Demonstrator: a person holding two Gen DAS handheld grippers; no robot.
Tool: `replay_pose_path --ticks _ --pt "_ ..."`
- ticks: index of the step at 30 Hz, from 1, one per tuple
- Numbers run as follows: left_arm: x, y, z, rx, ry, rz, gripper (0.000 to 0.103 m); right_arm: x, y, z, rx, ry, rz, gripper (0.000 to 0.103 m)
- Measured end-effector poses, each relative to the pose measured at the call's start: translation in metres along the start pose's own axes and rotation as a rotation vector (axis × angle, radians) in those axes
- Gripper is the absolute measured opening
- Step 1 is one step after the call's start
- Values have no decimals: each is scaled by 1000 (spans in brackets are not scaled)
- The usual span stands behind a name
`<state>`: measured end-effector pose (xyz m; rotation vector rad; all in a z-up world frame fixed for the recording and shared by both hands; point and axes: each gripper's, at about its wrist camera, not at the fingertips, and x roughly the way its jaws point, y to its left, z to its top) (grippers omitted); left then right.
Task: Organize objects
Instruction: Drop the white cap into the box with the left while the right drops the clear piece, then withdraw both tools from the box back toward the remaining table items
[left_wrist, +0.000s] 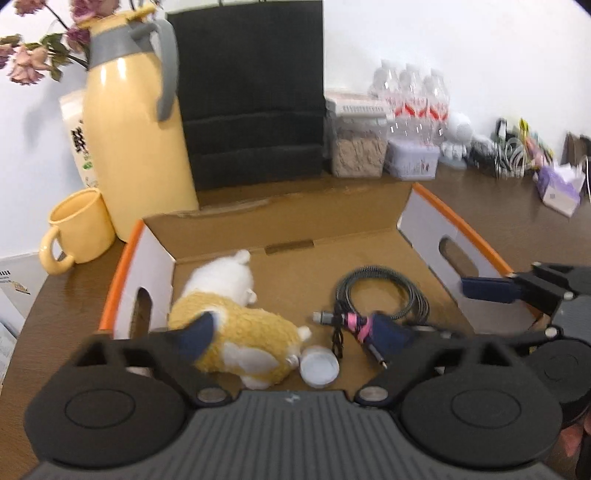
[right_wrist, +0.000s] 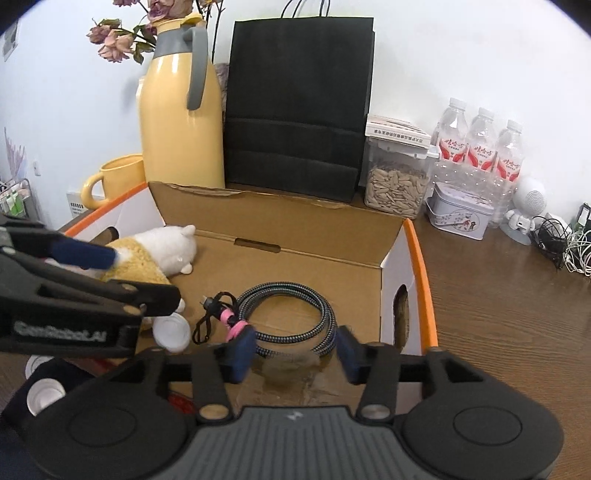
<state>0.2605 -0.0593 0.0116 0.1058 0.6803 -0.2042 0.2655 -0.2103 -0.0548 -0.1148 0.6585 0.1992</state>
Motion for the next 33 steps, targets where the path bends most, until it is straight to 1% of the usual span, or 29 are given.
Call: replay_pose_path --ticks 1,2,5,6,16,23,28,33 --pt "-4 1 0 -8 -23 -2 103 -2 0 0 2 -5 4 83" --pt "-7 3 0 -14 -40 -3 103 -5 1 -1 2 -18 1 89" --pt "-15 4 2 -13 -55 13 103 -12 2 -1 6 -44 3 96" --pt "-18 4 2 -11 -60 21 103 -15 3 0 11 -48 0 100" --pt "-52 9 -5 -26 -107 45 103 -43 11 2 -2 -95 -12 103" --pt "-95 18 -17 -48 -177 51 103 -84 13 -5 8 -176 -11 103" --pt "-127 23 -36 -46 -231 65 103 -119 16 -18 -5 -231 -17 103" --pt "-158 31 -65 -72 -270 65 103 -153 26 -43 -34 -271 -19 103"
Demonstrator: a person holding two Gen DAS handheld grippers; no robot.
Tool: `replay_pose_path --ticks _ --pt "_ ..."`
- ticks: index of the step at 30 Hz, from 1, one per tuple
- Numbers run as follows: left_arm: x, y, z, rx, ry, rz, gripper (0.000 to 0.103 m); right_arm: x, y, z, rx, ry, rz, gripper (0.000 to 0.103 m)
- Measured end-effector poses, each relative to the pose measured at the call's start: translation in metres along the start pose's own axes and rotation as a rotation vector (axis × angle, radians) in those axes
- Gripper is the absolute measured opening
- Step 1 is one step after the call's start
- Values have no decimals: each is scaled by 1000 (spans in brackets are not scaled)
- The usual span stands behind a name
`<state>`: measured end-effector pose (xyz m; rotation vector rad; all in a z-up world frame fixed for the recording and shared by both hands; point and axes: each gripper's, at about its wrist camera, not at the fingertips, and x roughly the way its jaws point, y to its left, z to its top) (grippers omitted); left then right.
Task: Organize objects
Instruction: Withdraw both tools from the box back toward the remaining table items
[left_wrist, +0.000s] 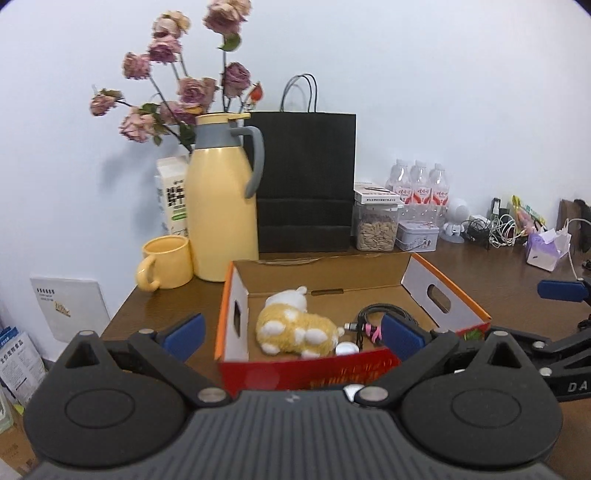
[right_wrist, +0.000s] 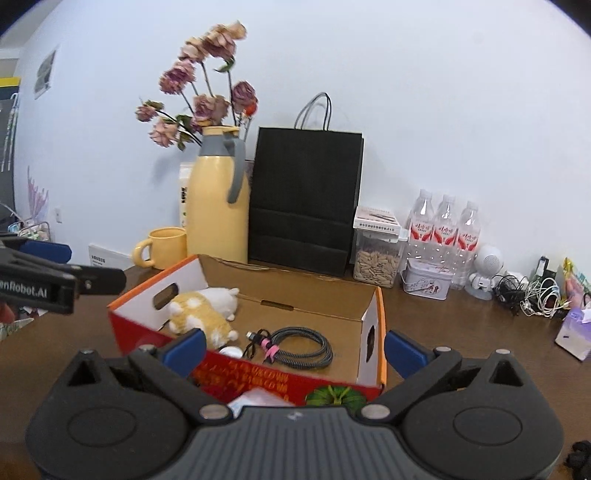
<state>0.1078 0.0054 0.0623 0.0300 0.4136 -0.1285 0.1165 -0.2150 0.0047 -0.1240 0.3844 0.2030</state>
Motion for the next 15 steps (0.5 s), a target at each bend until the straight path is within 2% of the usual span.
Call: replay_pose_path --ticks 8,15 --pt "-41 8 -43 10 -6 19 103 -45 18 -41 -4 -7 17 103" --pt "-59 18 -78 -37 13 24 103 -55 30 -76 25 38 17 103"
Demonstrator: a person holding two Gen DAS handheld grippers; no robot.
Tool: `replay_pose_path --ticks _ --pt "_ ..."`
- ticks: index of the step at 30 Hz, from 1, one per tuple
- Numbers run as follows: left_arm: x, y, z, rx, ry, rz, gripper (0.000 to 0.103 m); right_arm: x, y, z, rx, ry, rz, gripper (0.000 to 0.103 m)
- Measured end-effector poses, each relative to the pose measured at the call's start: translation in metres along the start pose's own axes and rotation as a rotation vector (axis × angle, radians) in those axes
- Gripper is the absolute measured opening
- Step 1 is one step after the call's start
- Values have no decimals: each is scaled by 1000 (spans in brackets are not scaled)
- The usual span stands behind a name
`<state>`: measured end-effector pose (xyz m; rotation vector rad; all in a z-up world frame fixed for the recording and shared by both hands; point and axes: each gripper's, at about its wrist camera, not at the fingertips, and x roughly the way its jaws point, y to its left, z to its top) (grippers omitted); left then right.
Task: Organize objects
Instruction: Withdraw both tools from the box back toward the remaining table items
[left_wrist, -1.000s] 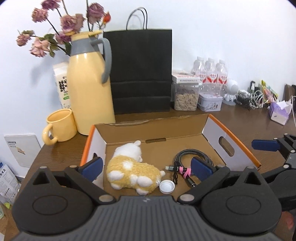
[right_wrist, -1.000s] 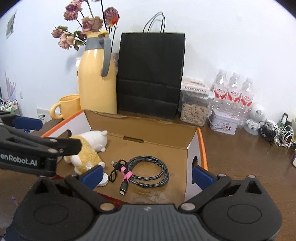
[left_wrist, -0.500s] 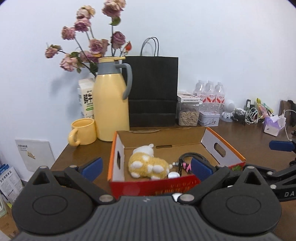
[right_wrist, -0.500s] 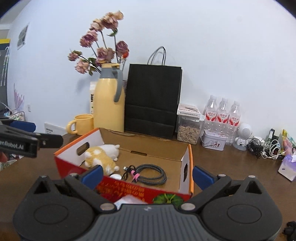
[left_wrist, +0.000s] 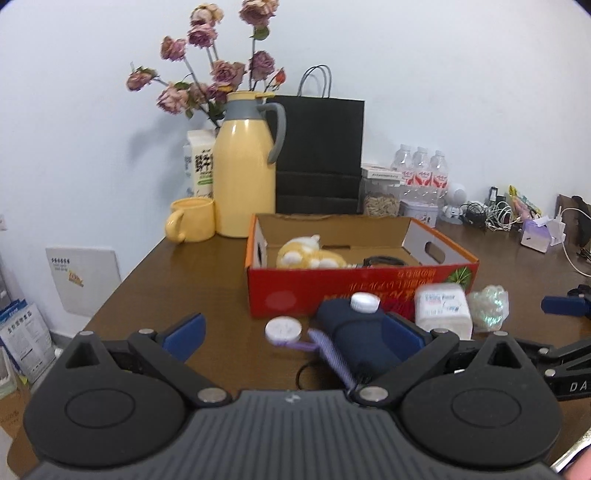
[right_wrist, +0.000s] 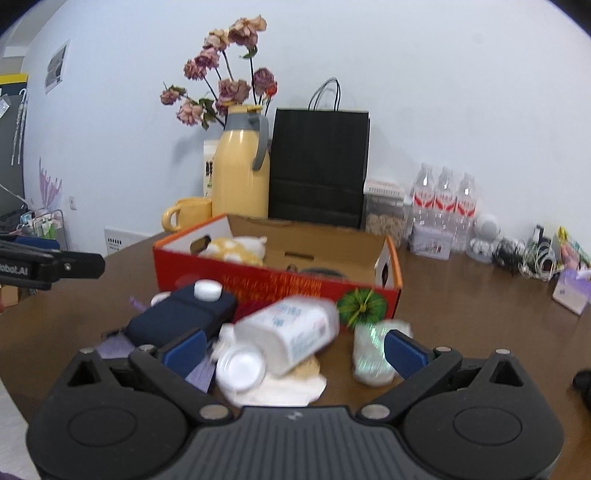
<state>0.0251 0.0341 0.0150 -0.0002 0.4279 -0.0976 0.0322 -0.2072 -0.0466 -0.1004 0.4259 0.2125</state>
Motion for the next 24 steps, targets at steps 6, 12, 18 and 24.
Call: replay_pose_path --ticks 6,12,18,24 --pt "0 6 -19 -1 23 21 103 6 11 -27 27 42 -8 102" --pt "1 11 -22 -15 33 26 103 17 19 -29 14 55 -19 97" --pt "3 18 -27 -33 44 33 103 35 25 -23 16 63 -27 83" --pt "4 25 -31 -47 51 37 103 55 39 -19 4 91 -12 72"
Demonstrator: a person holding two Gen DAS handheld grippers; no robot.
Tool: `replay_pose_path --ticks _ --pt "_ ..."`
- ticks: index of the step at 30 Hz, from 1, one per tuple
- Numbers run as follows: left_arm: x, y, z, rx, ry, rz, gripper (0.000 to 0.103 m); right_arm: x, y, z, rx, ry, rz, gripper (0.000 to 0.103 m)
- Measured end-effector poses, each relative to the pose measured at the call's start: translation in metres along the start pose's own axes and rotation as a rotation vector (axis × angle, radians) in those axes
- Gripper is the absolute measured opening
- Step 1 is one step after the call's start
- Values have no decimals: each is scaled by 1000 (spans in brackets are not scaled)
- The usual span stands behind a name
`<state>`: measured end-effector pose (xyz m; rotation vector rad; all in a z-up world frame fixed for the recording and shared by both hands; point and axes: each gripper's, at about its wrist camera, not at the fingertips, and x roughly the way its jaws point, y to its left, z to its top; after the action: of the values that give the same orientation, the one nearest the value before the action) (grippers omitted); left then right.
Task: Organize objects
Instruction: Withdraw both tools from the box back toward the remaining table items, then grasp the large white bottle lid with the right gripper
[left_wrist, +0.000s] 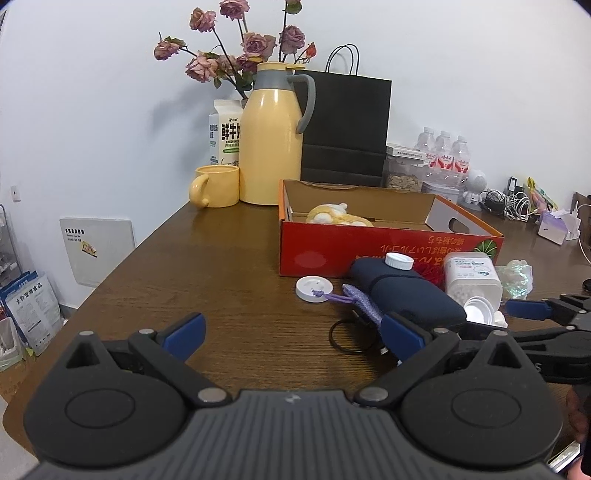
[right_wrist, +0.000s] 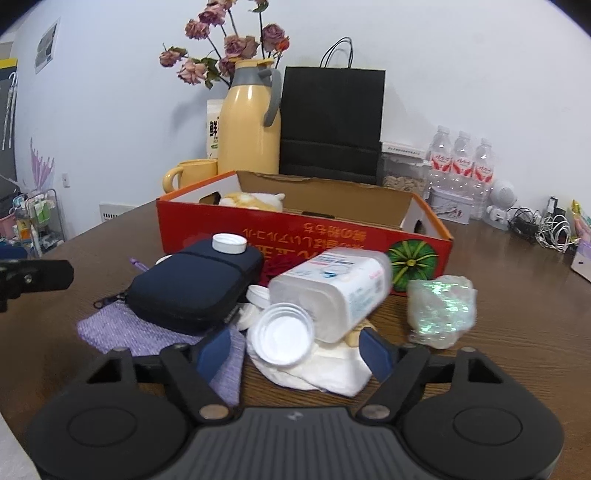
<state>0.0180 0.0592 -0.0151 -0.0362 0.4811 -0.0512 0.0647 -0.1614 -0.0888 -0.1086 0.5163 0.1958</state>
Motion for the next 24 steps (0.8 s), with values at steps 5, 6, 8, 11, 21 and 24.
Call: replay_pose_path --ticks 5,6,8,11,21,24 --pt "1 4 -2 -6 1 -1 103 10 5 0 -4 28 -25 65" --pt "2 5 -3 -9 2 -1 103 11 5 1 -3 30 -29 63" --pt "2 6 -3 -13 4 -2 103 12 6 1 -5 33 -32 62" --pt "3 7 -3 -15 5 -5 103 12 6 1 -8 34 -44 57" --pt "1 4 -4 -5 2 -5 103 7 -1 1 5 23 -28 39" --pt "1 1 -2 1 1 -4 103 3 -2 0 7 11 -20 39"
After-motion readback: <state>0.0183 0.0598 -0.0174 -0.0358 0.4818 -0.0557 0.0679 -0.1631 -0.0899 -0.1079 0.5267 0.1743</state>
